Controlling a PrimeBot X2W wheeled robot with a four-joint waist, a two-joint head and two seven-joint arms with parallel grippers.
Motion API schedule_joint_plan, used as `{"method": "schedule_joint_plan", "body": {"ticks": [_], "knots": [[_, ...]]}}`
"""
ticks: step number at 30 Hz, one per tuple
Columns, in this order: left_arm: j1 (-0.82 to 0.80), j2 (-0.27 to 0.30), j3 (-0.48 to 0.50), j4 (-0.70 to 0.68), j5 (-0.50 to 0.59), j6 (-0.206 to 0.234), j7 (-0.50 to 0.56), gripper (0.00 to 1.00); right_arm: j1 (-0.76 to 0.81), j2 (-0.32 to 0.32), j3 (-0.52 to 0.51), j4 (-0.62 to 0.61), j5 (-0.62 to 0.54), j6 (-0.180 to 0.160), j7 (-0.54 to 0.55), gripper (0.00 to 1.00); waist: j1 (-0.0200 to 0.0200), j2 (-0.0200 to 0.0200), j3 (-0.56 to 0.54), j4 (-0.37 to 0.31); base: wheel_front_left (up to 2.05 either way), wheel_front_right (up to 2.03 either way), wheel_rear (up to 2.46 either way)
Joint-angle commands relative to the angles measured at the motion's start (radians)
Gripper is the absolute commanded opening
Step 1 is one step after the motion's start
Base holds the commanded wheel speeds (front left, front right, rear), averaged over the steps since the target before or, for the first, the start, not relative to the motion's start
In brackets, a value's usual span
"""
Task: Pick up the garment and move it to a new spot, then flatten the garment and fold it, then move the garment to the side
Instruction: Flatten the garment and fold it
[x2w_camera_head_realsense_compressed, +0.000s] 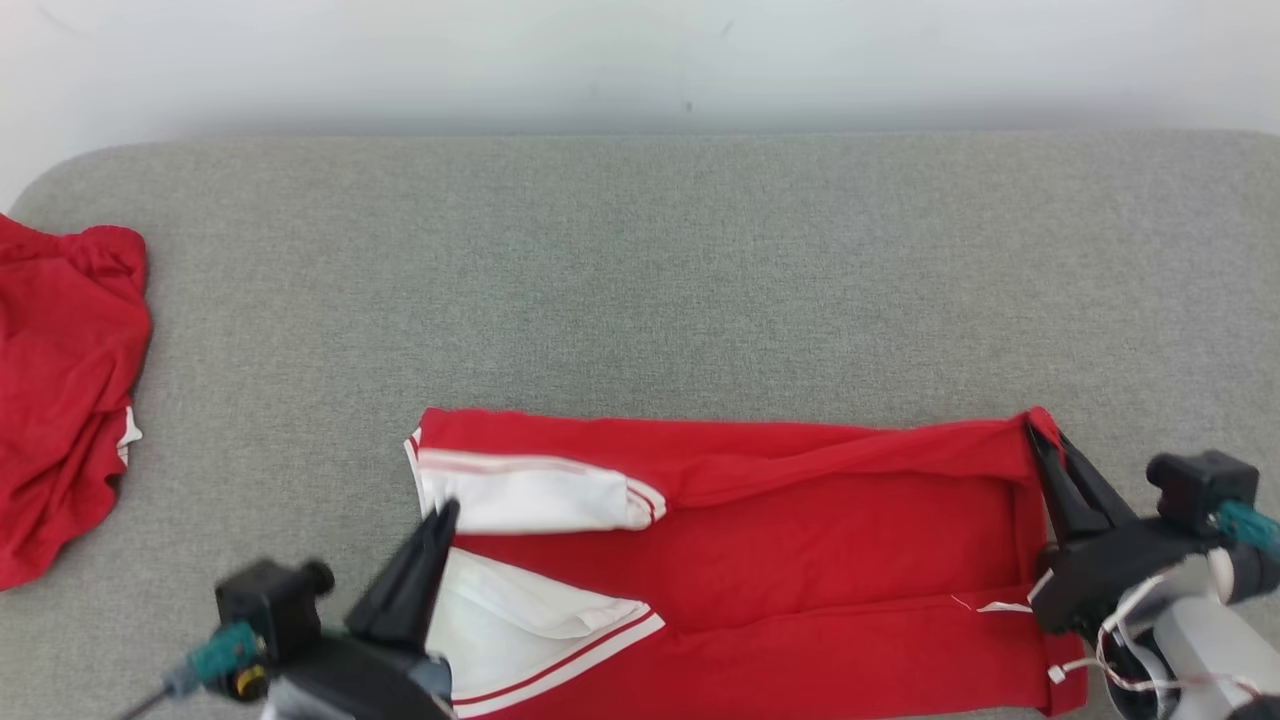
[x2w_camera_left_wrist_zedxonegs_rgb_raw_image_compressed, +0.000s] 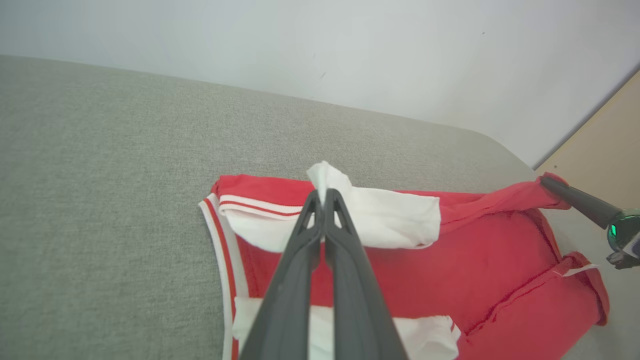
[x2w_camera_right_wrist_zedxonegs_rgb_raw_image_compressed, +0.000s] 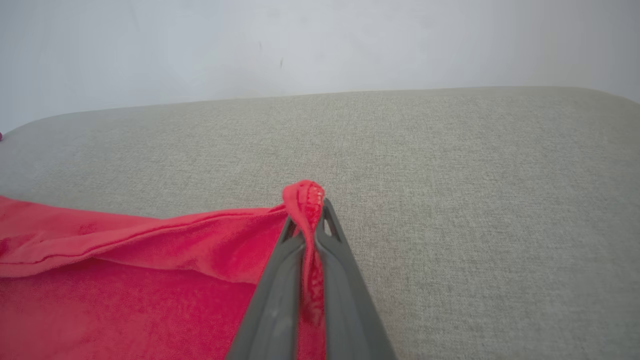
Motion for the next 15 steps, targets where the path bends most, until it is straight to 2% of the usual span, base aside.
{"method": "schedule_joint_plan", "body": {"ticks": [1, 8, 9, 10, 11, 12, 15], "knots": [[0.021, -0.007, 0.006, -0.002, 0.017, -0.005, -0.003, 0.00, 0.021, -0.003, -0.009, -0.012, -0.009, -0.003, -0.004, 0.00, 0.0003, 0.0002, -0.007, 0.005, 0.00, 0.00, 0.00], [0.147, -0.061, 0.078, 0.003, 0.065, -0.022, -0.003, 0.00, 0.181, 0.024, -0.125, -0.120, -0.044, -0.003, 0.005, 0.00, 0.0003, 0.0002, -0.014, 0.004, 0.00, 0.00, 0.00], [0.155, -0.067, 0.089, 0.010, 0.076, -0.019, -0.003, 0.00, 0.200, 0.029, -0.127, -0.134, -0.043, -0.003, 0.011, 0.29, 0.0003, 0.0002, -0.015, 0.003, 0.00, 0.00, 0.00], [0.161, -0.075, 0.102, 0.016, 0.087, -0.017, -0.003, 0.00, 0.214, 0.029, -0.133, -0.148, -0.047, -0.003, 0.011, 0.66, 0.0003, 0.0002, -0.016, 0.002, 0.00, 0.00, 0.00], [0.169, -0.085, 0.114, 0.022, 0.096, -0.016, -0.003, 0.49, 0.227, 0.030, -0.134, -0.161, -0.049, -0.003, 0.014, 1.00, 0.0003, 0.0002, -0.018, 0.001, 0.00, 0.00, 0.00], [0.179, -0.096, 0.132, 0.028, 0.104, -0.015, -0.003, 1.00, 0.242, 0.033, -0.136, -0.178, -0.047, -0.003, 0.017, 1.00, 0.0003, 0.0002, -0.020, 0.000, 0.00, 0.00, 0.00], [0.206, -0.128, 0.198, 0.027, 0.137, -0.019, -0.003, 1.00, 0.279, 0.031, -0.156, -0.221, -0.030, -0.003, 0.014, 1.00, 0.0003, 0.0002, -0.026, -0.004, 0.00, 0.00, 0.00]]}}
